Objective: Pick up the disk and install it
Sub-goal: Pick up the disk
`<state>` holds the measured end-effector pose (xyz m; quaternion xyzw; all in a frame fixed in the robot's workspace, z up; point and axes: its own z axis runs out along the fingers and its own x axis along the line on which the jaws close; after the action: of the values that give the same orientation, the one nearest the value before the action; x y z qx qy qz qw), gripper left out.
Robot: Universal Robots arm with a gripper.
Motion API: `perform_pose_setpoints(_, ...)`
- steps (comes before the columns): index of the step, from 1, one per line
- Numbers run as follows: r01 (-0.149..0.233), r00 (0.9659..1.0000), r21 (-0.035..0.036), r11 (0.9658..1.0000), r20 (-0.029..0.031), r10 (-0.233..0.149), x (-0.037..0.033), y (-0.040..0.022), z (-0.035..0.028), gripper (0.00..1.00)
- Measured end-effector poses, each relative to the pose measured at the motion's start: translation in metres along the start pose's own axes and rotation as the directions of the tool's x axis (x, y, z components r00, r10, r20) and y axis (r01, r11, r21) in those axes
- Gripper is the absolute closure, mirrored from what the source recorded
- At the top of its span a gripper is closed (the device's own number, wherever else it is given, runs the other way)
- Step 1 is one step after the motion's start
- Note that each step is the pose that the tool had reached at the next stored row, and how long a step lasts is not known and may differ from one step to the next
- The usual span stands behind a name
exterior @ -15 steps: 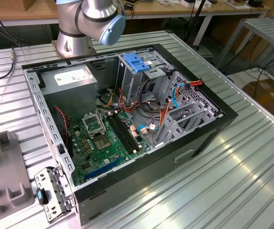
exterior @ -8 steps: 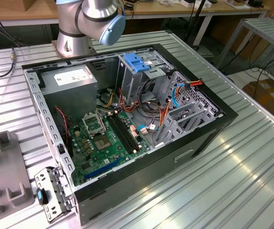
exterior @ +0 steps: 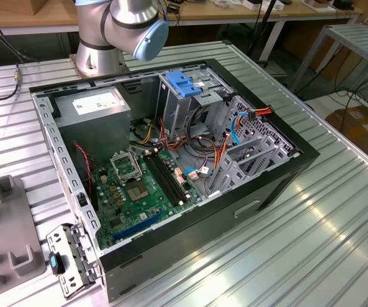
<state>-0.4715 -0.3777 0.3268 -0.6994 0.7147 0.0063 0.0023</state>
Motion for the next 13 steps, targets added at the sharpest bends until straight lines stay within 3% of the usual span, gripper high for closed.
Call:
perform_pose_setpoints(10,0.0,1.0,-0.0001,1.0,0.0062,0.0,-0.0002,0.0001,-0.0208,0.63)
perform_pose_setpoints(13,0.0,0.9999,-0.0001,1.0,0.013,0.0,0.0,0.0001,-0.0242,0.63)
